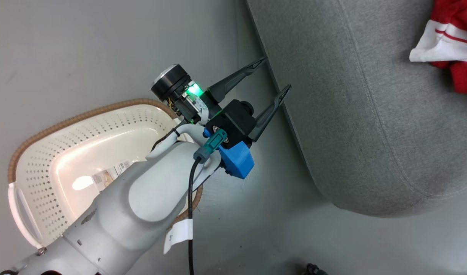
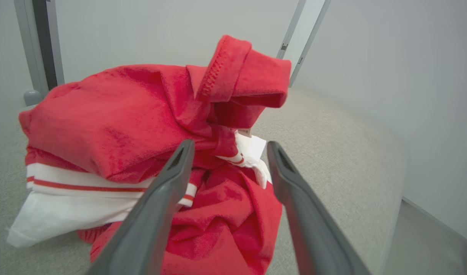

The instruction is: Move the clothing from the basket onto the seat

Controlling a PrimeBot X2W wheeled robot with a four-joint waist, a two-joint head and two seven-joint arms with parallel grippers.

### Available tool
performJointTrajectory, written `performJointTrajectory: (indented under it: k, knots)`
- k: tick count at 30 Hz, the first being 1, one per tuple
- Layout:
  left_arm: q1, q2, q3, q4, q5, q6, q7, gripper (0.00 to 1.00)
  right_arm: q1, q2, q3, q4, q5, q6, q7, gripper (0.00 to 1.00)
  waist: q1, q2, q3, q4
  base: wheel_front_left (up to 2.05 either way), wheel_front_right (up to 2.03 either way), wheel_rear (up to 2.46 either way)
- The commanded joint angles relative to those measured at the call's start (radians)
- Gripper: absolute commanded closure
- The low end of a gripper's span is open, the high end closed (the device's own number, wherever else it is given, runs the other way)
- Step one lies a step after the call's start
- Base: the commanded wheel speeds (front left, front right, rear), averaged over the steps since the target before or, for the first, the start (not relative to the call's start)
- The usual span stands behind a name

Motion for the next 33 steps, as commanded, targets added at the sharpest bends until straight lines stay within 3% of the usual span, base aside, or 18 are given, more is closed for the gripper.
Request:
performJointTrajectory:
  k: [1,9,20,33]
  knots:
    - [0.014,-0.002,0.01,0.006,-0.006,0.009,-0.008,0.0,0.025,0.009,0.006,-0.013,-0.006,0.0,0.0,0.0,0.0,0.0,-0.054,0.0,0.0,0.0,0.0]
    - [0.096,-0.017,0.091,-0.008,-0.052,0.05,-0.022,0.0,0.118,0.021,0.116,-0.11,-0.007,0.0,-0.001,0.0,0.0,0.0,-0.204,0.038,0.0,0.0,0.0]
    - [0.264,-0.002,0.328,-0.139,-0.045,0.105,-0.023,0.0,0.157,0.026,0.342,-0.183,0.012,0.0,0.0,0.0,0.0,0.0,-0.353,0.158,0.0,0.0,0.0]
    - [0.497,-0.018,0.605,-0.219,0.017,0.087,-0.022,0.0,0.187,0.068,0.521,-0.135,0.04,0.0,-0.001,0.0,0.0,0.0,-0.49,0.262,0.0,0.0,0.0]
